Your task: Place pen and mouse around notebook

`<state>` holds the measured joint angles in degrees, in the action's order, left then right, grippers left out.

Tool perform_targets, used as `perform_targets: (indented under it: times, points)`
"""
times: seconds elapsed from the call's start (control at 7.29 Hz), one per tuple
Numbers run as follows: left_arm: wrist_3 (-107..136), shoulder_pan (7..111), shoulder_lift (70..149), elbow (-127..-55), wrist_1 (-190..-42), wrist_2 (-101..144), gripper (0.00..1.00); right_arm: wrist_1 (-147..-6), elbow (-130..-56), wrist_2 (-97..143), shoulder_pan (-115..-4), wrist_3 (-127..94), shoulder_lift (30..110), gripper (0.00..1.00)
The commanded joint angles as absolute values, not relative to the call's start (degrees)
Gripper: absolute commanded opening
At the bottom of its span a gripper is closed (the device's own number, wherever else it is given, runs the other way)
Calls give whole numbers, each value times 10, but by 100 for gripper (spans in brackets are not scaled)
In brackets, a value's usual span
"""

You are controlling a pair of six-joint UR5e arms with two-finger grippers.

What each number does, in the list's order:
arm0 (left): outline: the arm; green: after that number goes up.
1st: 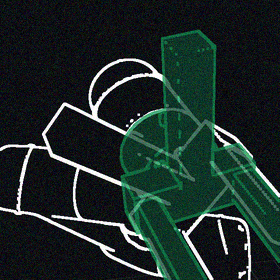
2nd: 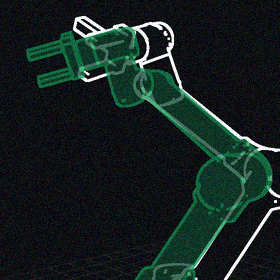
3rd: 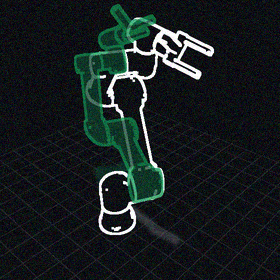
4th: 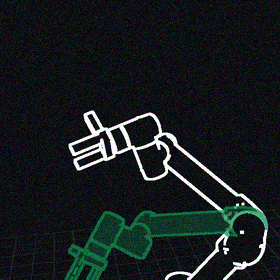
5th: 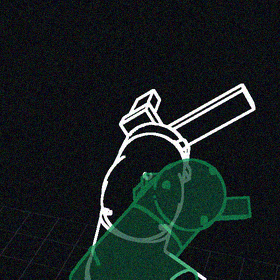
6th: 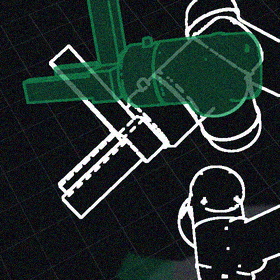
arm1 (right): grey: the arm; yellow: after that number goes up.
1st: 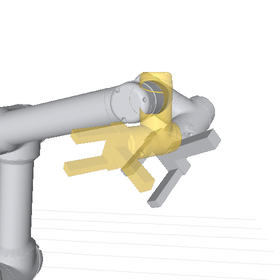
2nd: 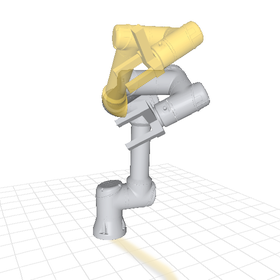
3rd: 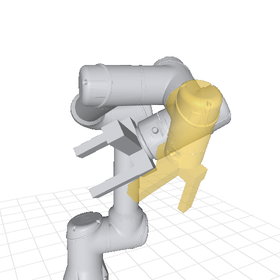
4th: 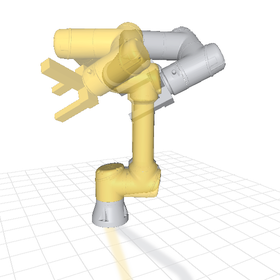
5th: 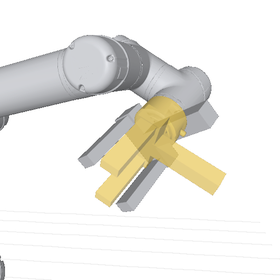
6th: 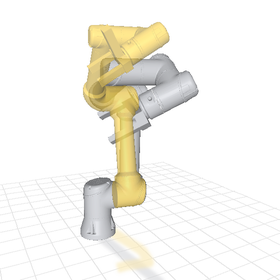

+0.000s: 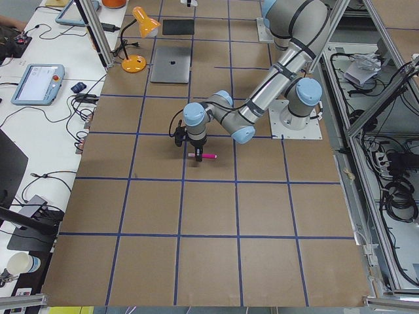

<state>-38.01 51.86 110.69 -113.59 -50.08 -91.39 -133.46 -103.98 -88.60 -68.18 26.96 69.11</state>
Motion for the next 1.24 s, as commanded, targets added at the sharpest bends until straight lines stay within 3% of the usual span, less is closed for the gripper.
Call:
perform_targets:
  times: [0.0,0.14,0.55,0.69,0.82,0.96,1.1]
  points:
    - [-379,519,1112,-1135,-500,-923,82,-1336,-956,-860,-764,234,612,55]
    - [-381,519,1113,-1136,-500,-923,74,-1334,-941,-862,-771,235,594,55]
    - [-377,519,1115,-1135,-500,-923,72,-1335,-956,-866,-771,236,585,56]
    - [-377,519,1116,-1136,-501,-924,61,-1336,-960,-865,-771,234,583,59]
    - [-376,519,1116,-1136,-501,-924,50,-1336,-960,-866,-771,230,579,79]
    - [-376,519,1116,-1135,-501,-924,32,-1335,-961,-866,-771,229,578,89]
    - [-375,519,1115,-1136,-502,-924,3,-1335,-960,-866,-771,229,576,91]
